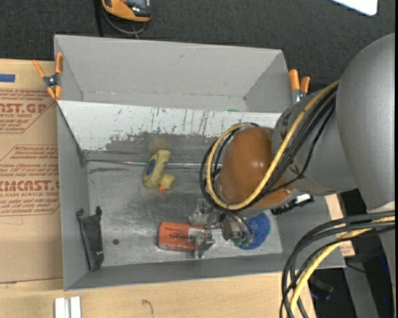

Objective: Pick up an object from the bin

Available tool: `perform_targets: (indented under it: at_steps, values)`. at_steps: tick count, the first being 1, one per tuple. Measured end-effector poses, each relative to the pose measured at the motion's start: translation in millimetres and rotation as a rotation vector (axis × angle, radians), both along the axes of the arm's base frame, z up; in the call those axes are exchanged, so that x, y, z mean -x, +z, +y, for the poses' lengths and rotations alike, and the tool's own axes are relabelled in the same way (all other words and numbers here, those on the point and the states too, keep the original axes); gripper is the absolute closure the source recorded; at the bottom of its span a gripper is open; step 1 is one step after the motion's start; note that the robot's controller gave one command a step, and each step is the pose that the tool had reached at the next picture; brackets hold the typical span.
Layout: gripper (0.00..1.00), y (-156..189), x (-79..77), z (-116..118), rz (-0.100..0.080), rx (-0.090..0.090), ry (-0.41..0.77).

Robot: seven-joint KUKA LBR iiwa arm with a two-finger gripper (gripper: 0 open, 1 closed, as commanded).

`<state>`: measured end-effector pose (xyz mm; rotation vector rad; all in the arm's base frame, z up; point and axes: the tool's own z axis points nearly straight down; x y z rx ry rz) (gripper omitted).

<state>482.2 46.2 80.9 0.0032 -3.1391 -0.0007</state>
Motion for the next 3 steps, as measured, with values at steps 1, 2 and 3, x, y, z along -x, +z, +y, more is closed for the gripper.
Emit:
perform_targets:
  at_steps: [1, 2, 3]
  values:
    - [1.0, 0, -0.2, 0, 0.0, 0.0, -0.001]
    - [1.0, 155, -11.6, -20, -0.006, 0.001, 0.018]
    - [1.0, 155, -11.0, -20, -0.004, 0.0, 0.018]
